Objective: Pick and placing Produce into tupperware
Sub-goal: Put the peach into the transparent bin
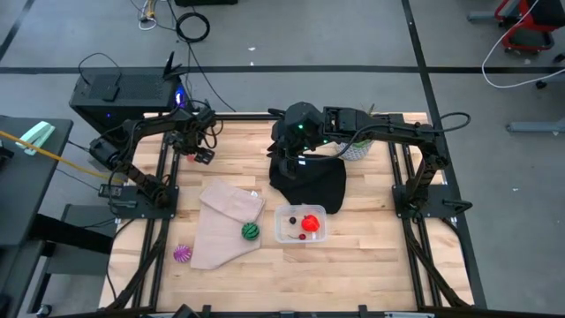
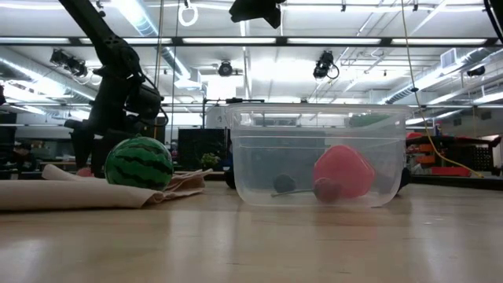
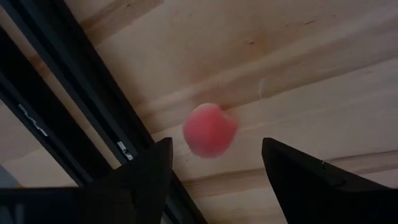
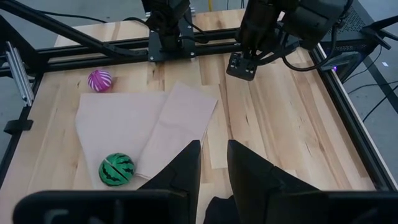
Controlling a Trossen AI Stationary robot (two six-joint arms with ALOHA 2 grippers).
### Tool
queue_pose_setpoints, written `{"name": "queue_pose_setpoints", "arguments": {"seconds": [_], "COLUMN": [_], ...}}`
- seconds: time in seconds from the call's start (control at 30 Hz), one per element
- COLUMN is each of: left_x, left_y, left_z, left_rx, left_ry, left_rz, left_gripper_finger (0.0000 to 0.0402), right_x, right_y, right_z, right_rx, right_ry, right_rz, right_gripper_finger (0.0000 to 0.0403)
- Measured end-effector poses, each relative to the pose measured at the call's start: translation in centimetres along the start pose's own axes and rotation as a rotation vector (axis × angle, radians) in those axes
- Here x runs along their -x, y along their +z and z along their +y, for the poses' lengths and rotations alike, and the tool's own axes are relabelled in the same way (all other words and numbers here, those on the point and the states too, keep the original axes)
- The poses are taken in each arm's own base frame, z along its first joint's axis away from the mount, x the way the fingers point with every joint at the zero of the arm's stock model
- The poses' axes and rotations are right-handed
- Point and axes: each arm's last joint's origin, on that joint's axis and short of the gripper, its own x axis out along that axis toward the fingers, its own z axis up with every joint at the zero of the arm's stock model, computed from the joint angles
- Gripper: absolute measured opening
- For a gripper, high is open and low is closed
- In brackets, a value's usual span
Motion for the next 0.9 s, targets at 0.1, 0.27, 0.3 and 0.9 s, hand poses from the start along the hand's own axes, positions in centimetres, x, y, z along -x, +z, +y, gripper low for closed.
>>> {"name": "queue_pose_setpoints", "arguments": {"seconds": [0.1,0.27,0.3,0.9], "left_x": [-0.01,-0.15,-0.22,-0.37], "left_y": [0.12,0.26,0.29,0.56], "left_z": [-0.01,0.05,0.03,-0.16], "left_rx": [0.003,0.016,0.016,0.065], "left_ry": [-0.014,-0.019,-0.017,0.004], "left_rz": [-0.009,-0.01,-0.007,-0.028], "left_gripper_finger": [0.0252,0.0246,0.0244,0.0231], "right_x": [0.0,0.0,0.0,0.0], "right_y": [0.0,0.0,0.0,0.0], "right_z": [0.0,0.0,0.0,0.0], "right_rx": [0.0,0.0,0.0,-0.023], "right_ry": [0.0,0.0,0.0,0.0], "right_rz": [0.0,0.0,0.0,0.0], "right_gripper_finger": [0.0087,0.0087,0.0087,0.0087]}}
